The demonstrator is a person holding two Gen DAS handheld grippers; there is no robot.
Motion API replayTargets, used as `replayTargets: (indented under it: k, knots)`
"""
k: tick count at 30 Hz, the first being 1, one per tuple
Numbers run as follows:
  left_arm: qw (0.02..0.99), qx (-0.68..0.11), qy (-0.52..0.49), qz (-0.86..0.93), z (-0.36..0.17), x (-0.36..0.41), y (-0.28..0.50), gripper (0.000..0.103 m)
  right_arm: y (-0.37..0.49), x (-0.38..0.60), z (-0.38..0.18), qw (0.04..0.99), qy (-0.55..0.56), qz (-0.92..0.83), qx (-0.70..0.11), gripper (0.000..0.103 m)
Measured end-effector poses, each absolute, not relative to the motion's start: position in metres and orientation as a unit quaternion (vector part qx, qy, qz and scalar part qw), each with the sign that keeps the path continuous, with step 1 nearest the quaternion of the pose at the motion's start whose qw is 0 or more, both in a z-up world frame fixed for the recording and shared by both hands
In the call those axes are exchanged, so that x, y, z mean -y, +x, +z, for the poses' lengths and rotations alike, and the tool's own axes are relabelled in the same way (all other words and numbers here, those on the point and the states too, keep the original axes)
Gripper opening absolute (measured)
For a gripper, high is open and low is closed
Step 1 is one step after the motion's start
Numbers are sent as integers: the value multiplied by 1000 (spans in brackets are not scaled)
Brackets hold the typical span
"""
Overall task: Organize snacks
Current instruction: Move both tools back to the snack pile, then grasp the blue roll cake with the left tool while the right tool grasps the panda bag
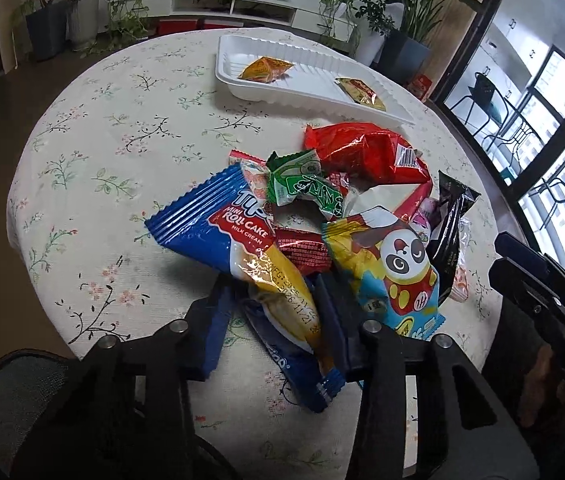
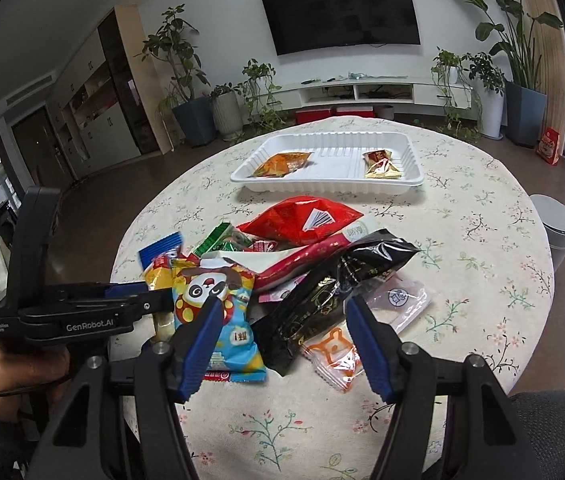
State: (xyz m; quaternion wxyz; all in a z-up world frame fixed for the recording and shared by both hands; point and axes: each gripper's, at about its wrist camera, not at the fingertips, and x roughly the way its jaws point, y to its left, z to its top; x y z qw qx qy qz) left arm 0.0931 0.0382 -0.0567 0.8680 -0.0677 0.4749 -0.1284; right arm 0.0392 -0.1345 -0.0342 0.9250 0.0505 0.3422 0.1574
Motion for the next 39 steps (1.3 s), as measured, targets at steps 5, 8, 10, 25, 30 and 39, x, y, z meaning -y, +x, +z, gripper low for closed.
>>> replayTargets:
  k: [5, 8, 10, 25, 30, 39]
  knots:
    - [867, -476, -65, -132, -58, -34, 94, 40, 38, 129, -36, 924, 39, 162, -345, 67]
    - [864, -482, -65, -131, -60, -35, 96, 42, 38, 125, -37, 922, 34, 166, -348, 67]
    - [861, -486, -67, -132, -62, -36, 98, 43, 37, 123, -38, 920, 31, 170, -352, 67]
    - [854, -487, -69, -171, -59, -51, 87, 37, 36, 91, -41, 906, -14, 202, -372, 67]
    - [855, -486, -59, -172, -51, -63, 78, 36, 44, 79, -46, 897, -28, 212, -387, 67]
    - [852, -488, -56, -178, -57, -66, 71, 32, 60, 62, -57, 882, -27, 218, -417, 71]
